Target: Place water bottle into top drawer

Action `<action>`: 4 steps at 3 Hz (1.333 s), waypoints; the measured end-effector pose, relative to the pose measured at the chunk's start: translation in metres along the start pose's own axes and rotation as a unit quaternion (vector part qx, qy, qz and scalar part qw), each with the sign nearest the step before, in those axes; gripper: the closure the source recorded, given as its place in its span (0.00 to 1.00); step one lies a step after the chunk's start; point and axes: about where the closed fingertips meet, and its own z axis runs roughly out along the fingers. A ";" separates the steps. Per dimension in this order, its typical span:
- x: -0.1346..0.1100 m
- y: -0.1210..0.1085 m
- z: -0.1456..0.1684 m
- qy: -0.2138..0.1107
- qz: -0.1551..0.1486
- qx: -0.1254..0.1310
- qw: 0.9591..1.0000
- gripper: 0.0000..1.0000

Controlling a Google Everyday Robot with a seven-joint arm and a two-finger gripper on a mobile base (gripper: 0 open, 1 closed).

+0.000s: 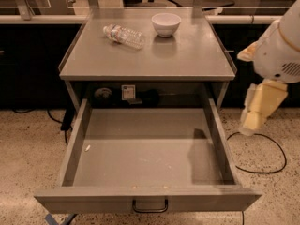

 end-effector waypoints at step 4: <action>-0.190 -0.086 0.126 -0.103 -0.181 0.020 0.978 0.00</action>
Offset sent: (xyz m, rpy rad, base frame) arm 0.1334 0.1541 -0.0778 0.1023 -0.1220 0.3652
